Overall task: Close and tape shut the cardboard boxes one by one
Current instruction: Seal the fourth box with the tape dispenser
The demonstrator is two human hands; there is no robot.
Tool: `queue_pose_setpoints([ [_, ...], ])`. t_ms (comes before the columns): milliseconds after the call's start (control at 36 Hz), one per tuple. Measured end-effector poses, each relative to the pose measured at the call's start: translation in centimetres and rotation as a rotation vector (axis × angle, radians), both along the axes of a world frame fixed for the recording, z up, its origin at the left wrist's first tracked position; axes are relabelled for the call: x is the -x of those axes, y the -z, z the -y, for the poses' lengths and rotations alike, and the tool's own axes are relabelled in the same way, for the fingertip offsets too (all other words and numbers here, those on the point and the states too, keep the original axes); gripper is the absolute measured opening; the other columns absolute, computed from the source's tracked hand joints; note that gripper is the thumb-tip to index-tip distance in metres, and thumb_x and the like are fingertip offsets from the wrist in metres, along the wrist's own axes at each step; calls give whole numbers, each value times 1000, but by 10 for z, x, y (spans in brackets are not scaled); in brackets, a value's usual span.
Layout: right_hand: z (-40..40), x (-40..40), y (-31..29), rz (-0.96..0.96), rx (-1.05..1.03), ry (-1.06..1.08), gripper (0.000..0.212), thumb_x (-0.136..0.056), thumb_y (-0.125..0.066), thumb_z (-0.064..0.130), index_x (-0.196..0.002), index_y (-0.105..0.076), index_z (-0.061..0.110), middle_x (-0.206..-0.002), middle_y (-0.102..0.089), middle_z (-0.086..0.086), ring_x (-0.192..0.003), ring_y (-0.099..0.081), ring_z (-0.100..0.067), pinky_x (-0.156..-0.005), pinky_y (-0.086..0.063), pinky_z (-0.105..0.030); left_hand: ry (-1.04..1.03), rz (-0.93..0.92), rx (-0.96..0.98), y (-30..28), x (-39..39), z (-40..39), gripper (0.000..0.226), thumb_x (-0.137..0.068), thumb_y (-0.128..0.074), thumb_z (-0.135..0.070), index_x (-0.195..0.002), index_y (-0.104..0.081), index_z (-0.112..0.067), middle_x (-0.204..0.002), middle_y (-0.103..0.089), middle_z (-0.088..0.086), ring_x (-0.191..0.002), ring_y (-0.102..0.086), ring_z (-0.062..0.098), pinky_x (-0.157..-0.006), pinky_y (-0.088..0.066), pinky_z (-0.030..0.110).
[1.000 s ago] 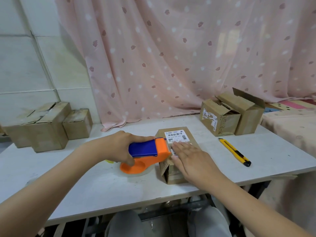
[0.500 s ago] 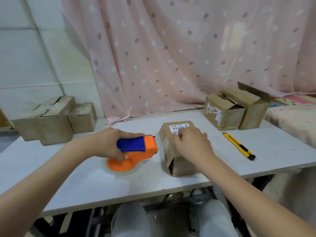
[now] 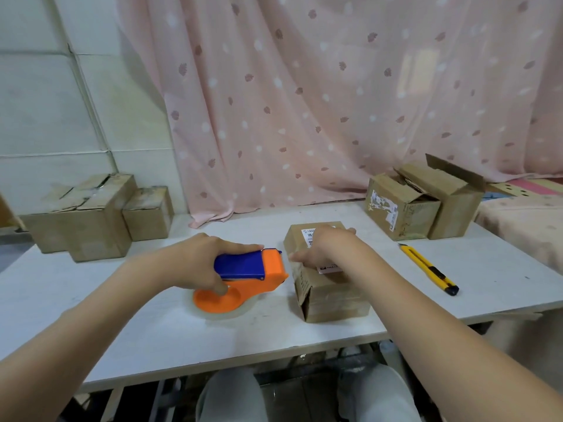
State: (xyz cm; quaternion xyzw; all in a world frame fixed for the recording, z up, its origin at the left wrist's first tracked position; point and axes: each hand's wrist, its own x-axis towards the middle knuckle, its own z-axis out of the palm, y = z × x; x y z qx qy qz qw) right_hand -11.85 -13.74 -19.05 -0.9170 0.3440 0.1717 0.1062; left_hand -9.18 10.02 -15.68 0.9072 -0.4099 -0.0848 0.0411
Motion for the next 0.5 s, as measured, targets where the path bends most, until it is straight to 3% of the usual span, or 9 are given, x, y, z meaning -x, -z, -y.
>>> queue_pose_setpoints([
  [83, -4, 6, -9, -14, -27, -2, 81, -50, -56, 78, -105, -59, 19, -100, -55, -2, -102, -42, -32, -88, -43, -41, -5, -4, 15, 2, -2, -1, 88, -77, -71, -29, -139, -24, -71, -83, -52, -11, -67, -50, 11, -53, -34, 17],
  [167, -6, 12, -16, -4, -24, -31, 71, -51, -60, 66, -106, -53, 20, -108, -53, -5, -103, -43, -32, -79, -42, -37, -8, -15, 29, 4, -4, -4, 89, -76, -71, -30, -137, -23, -73, -85, -54, -12, -69, -51, 10, -56, -34, 16],
  [306, -3, 28, -40, 38, -15, -149, 48, -70, -67, 50, -104, -65, 15, -106, -64, -3, -96, -61, -27, -75, -42, -32, 6, -1, 25, 3, -6, -5, 88, -77, -71, -31, -137, -23, -72, -88, -55, -12, -71, -51, 9, -56, -35, 16],
  [417, 11, 46, -60, 116, -133, -131, 55, -79, -70, 55, -103, -56, 8, -118, -60, -13, -98, -61, -32, -82, -50, -36, -28, -97, 101, 4, -5, -9, 92, -77, -74, -27, -136, -22, -74, -96, -56, -12, -61, -58, 10, -51, -47, 17],
  [500, 25, 56, -63, 238, -259, -44, 58, -76, -76, 53, -94, -51, 4, -95, -54, -15, -82, -58, -36, -75, -51, -39, -29, -140, 176, 5, -3, -7, 94, -76, -76, -25, -136, -23, -74, -97, -55, -13, -55, -58, 9, -51, -51, 18],
])
